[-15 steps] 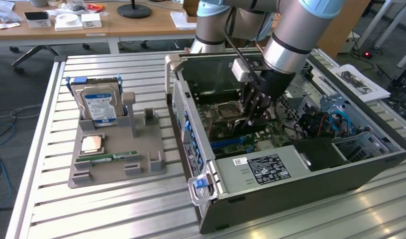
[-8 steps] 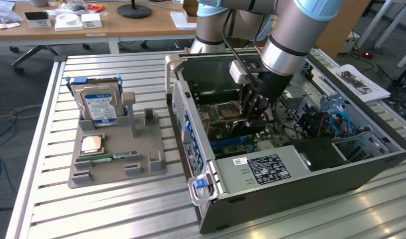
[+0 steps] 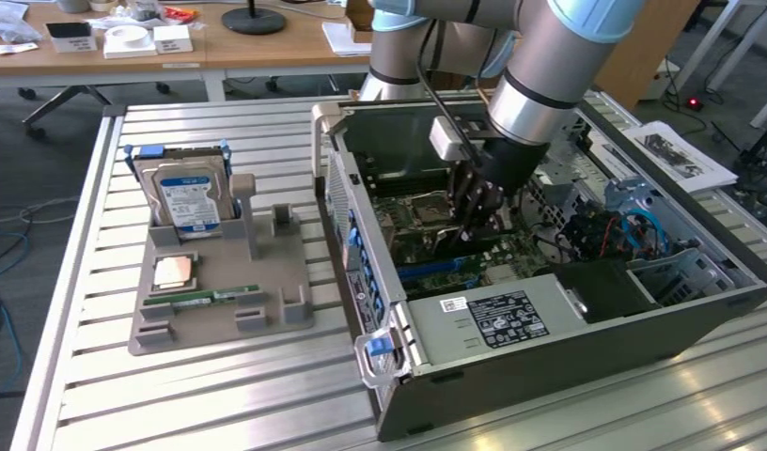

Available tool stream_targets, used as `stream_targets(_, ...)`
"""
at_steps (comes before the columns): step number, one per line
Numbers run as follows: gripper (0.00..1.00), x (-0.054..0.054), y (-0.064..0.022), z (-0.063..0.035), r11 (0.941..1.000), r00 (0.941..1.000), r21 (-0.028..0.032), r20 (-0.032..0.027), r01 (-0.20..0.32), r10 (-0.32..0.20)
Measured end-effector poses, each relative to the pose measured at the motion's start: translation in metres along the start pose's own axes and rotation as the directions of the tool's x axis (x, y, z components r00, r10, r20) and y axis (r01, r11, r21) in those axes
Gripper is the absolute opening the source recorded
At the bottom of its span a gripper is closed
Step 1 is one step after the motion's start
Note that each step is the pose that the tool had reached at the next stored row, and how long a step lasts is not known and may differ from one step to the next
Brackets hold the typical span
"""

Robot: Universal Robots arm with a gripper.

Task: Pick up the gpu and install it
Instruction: 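Insert the gpu into the slot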

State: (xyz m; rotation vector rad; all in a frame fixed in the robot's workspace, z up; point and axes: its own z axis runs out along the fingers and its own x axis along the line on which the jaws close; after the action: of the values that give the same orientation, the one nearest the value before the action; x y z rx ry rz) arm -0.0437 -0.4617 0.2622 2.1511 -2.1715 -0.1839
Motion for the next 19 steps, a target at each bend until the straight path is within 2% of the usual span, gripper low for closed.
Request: stream_targets(19,0.27,-0.0011,0.0064,0.0075,1.0000,1.0000,0.0001,0.0000,0.000,0.000)
